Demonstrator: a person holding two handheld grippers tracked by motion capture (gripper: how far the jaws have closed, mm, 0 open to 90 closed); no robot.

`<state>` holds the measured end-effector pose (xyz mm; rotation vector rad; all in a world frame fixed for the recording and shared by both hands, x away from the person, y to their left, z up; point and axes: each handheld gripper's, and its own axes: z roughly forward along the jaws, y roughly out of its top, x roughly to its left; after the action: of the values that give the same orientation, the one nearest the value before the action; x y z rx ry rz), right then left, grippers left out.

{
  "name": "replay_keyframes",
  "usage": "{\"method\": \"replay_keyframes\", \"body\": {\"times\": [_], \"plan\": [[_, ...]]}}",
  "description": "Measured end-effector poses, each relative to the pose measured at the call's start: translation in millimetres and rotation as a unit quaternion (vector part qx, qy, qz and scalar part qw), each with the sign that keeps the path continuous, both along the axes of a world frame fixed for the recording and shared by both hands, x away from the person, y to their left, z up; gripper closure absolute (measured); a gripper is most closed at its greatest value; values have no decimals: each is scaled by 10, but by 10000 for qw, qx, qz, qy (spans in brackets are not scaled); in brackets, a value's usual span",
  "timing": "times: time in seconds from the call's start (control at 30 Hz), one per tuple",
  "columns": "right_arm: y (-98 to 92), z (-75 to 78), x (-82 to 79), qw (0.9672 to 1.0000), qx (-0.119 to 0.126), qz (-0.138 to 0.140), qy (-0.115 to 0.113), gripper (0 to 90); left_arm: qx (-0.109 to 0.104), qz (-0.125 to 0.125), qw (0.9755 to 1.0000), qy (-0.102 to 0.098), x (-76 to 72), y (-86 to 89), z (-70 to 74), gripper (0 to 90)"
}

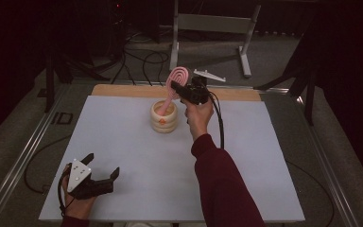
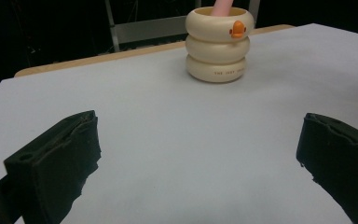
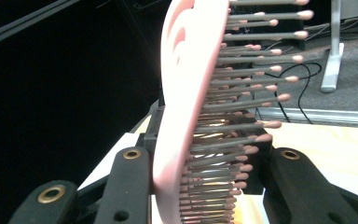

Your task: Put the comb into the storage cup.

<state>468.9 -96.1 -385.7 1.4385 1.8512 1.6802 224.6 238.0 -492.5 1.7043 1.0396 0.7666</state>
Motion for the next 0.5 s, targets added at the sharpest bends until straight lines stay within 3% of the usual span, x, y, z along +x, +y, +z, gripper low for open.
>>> {"method": "replay_keyframes", "body": {"times": [0.5], "plan": [[55, -93, 13, 9999, -85, -43, 59, 639, -9, -4, 10000, 15, 2, -3, -4, 3]]}}
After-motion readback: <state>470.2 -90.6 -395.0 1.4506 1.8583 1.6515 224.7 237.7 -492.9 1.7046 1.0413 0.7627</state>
